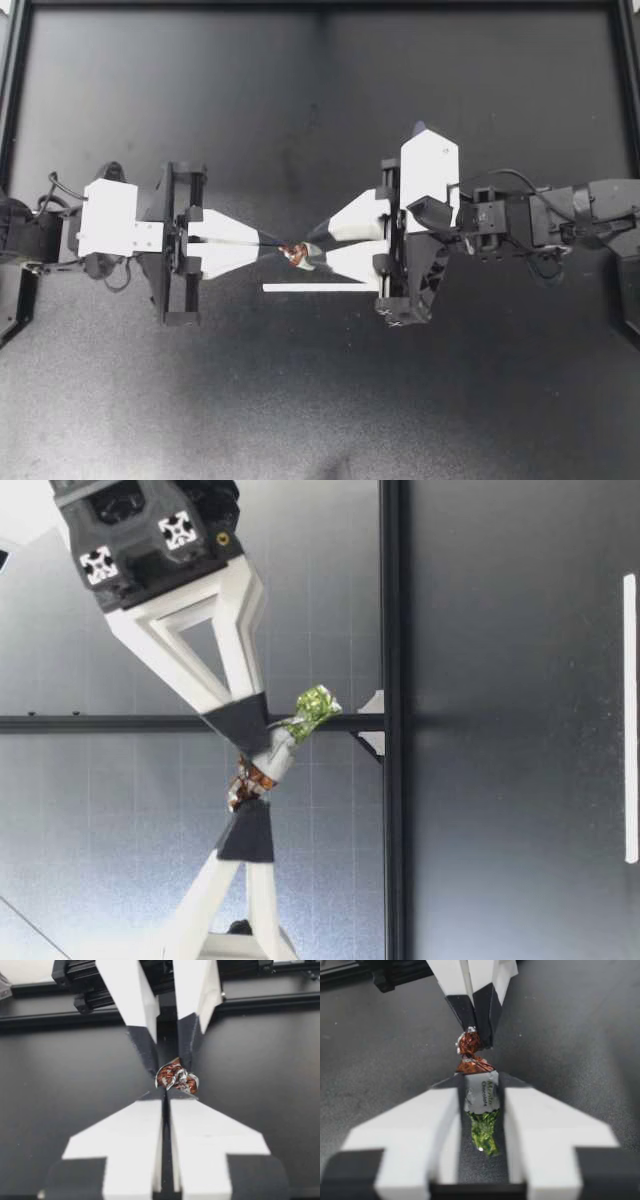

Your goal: Pick up the candy and unwrap it.

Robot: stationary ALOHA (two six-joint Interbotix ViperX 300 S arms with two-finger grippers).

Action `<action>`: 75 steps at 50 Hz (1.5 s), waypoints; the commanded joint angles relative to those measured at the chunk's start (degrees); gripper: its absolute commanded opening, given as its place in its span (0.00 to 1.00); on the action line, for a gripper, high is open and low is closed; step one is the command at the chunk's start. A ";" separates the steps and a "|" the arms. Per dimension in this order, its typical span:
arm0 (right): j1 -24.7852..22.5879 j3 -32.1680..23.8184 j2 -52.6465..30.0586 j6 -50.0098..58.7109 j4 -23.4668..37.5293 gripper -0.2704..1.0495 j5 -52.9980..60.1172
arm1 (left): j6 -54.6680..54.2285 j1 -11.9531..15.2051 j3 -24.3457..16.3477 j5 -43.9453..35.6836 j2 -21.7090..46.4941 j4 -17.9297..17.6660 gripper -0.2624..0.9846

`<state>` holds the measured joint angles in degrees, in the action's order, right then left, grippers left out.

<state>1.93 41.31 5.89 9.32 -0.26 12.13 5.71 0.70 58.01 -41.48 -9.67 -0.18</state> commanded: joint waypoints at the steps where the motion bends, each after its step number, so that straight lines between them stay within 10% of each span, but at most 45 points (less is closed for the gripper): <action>1: -0.18 -1.58 0.26 0.09 0.79 0.25 0.62 | 0.09 0.09 -1.23 -0.53 -0.44 0.00 0.09; 11: -0.18 -1.76 0.44 -0.18 1.23 0.08 0.79 | 0.70 0.09 -1.14 -0.35 -0.35 0.09 0.09; 28: 0.53 -1.93 0.97 -1.32 1.23 0.08 0.35 | -0.35 0.09 -0.62 3.96 -0.44 0.00 0.15; 44: 2.29 -3.08 -0.09 -4.31 1.23 0.07 -2.29 | -6.59 0.09 -1.41 7.65 0.09 -2.90 0.69; 75: 3.25 -5.27 -2.20 -7.38 1.23 0.07 -6.15 | -16.08 0.70 -5.71 9.93 3.08 -2.46 0.68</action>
<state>4.75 37.18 2.72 1.85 0.88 5.80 -10.55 0.70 53.70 -31.20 -6.50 -2.37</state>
